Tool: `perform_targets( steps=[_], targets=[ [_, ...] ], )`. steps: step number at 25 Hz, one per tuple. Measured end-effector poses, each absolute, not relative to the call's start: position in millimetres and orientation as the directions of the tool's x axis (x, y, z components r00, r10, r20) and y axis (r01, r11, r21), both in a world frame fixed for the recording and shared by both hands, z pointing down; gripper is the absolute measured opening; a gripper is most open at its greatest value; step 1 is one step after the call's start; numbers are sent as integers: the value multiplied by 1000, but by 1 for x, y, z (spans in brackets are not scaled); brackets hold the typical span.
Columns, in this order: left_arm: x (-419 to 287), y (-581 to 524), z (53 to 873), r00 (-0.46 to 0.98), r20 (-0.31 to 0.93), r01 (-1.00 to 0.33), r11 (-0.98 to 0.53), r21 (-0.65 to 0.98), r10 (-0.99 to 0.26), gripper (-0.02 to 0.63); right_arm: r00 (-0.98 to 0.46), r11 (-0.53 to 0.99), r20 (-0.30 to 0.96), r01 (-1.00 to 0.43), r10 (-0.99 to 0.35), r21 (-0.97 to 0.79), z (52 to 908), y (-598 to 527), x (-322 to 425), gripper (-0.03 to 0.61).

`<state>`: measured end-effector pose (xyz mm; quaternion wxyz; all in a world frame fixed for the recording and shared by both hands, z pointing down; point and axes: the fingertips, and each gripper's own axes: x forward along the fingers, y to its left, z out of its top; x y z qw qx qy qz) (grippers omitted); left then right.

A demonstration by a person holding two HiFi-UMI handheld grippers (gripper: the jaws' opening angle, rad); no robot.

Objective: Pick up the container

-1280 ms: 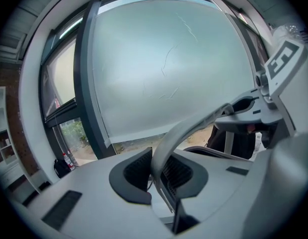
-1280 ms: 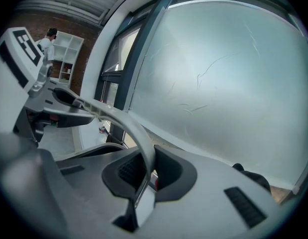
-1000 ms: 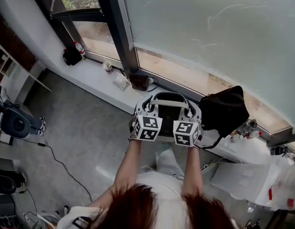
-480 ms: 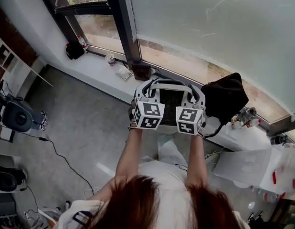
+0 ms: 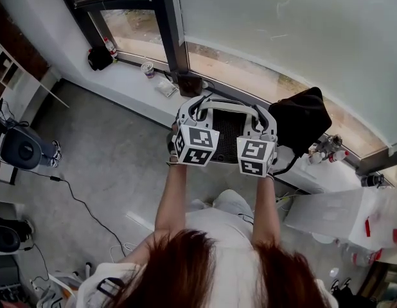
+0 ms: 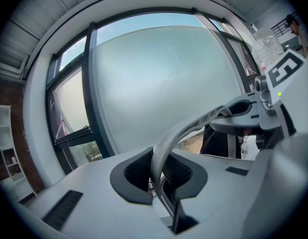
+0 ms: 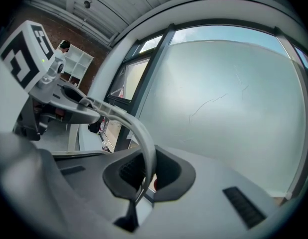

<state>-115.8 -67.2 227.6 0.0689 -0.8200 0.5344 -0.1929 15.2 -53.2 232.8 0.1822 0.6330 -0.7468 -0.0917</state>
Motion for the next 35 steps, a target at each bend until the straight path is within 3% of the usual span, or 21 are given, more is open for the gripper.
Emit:
perform_targets(
  steps=[35],
  targets=[
    [-47,79,144,417,125,-854,-435,-286,-900,55,-283,279,24,-923,-959,266,151,84,76,31]
  ],
)
